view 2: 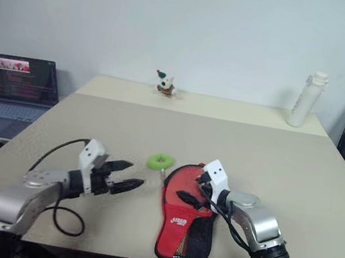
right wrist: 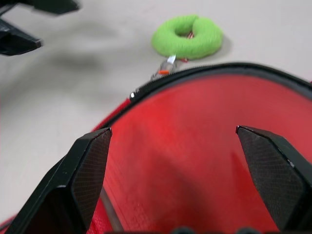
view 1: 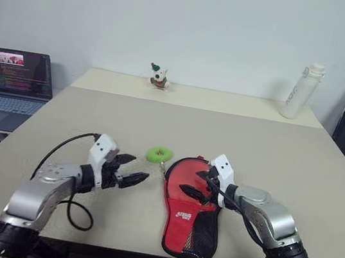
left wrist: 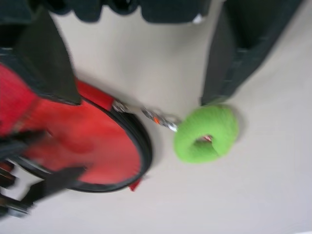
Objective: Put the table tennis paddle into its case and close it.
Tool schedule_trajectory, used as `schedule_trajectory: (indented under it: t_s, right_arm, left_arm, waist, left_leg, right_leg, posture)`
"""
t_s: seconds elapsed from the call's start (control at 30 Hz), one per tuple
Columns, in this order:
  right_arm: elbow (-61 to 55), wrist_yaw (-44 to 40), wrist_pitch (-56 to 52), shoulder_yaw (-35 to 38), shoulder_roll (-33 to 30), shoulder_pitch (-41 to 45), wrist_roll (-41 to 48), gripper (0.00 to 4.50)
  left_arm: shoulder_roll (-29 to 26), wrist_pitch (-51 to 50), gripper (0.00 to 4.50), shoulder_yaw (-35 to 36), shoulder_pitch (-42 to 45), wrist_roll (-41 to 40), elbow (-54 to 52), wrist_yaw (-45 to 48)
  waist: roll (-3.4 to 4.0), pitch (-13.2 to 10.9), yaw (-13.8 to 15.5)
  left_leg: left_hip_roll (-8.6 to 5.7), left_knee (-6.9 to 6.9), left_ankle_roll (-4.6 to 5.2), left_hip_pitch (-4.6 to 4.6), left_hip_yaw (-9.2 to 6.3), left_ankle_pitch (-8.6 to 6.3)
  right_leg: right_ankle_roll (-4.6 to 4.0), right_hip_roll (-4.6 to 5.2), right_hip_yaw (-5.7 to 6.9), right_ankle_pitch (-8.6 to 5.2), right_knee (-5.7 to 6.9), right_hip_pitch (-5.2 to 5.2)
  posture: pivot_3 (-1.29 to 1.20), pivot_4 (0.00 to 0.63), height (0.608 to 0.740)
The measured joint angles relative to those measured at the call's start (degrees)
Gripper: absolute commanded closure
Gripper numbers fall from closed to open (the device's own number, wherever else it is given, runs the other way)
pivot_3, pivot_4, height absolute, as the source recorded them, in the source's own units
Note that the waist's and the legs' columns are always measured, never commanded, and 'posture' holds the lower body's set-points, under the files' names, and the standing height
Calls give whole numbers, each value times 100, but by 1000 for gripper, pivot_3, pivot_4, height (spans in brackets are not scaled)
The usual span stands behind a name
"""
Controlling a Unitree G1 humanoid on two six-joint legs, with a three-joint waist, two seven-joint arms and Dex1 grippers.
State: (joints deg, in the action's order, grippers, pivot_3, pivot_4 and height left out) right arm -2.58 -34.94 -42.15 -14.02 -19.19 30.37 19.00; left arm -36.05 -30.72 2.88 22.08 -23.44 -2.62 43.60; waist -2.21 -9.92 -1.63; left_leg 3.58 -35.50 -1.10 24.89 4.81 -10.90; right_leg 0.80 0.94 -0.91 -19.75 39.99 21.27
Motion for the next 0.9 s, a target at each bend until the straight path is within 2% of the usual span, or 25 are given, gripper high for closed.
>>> schedule_trajectory:
  t_s: [0.1,0.2,0.5,0.6,0.73,0.83,0.9]
  right_arm:
    - [-35,2,23,-93,122,-85,-32,0]
    - [-32,35,18,-91,174,-89,-124,0]
    - [12,242,15,-78,415,-72,-283,0]
    - [12,288,16,-74,443,-68,-341,0]
    - [12,365,16,-74,500,-70,-424,0]
    - [12,393,18,-76,521,-73,-450,0]
    - [12,394,24,-79,521,-73,-473,0]
  left_arm:
    - [334,99,46,-136,663,522,862,-626]
    - [471,221,46,-226,1270,804,1699,-730]
    - [929,764,46,-726,2864,1382,4551,39]
    - [1048,942,46,-859,3157,1561,5214,379]
    - [1050,1286,46,-933,3303,1802,5565,653]
    - [1047,1432,663,-934,3308,1915,5644,737]
    - [1035,1485,1363,-926,3289,1961,5642,784]
  waist:
    - [0,0,-5]
    - [0,0,-23]
    - [0,0,-7]
    - [0,0,-22]
    - [0,0,-16]
    - [-1,1,-14]
    - [-1,1,-13]
  left_leg:
    - [0,-10,0,0,-1,0]
    - [1,-22,0,0,1,0]
    - [-1,-30,-19,3,5,11]
    - [0,-29,-20,3,9,12]
    - [0,-30,-22,3,9,13]
    - [-1,-33,-21,3,9,12]
    - [-1,-33,-21,3,8,12]
  right_leg:
    - [0,-1,-1,0,9,0]
    - [1,-2,-3,1,13,-1]
    - [0,-2,0,0,12,0]
    - [0,-2,0,0,13,3]
    - [0,-2,-4,0,13,1]
    - [0,0,-3,0,13,-1]
    - [0,0,-3,0,14,-1]
  posture:
    - [0,150,740]
    - [0,150,740]
    - [0,150,740]
    - [0,150,740]
    - [0,150,740]
    - [0,150,740]
    - [0,150,740]
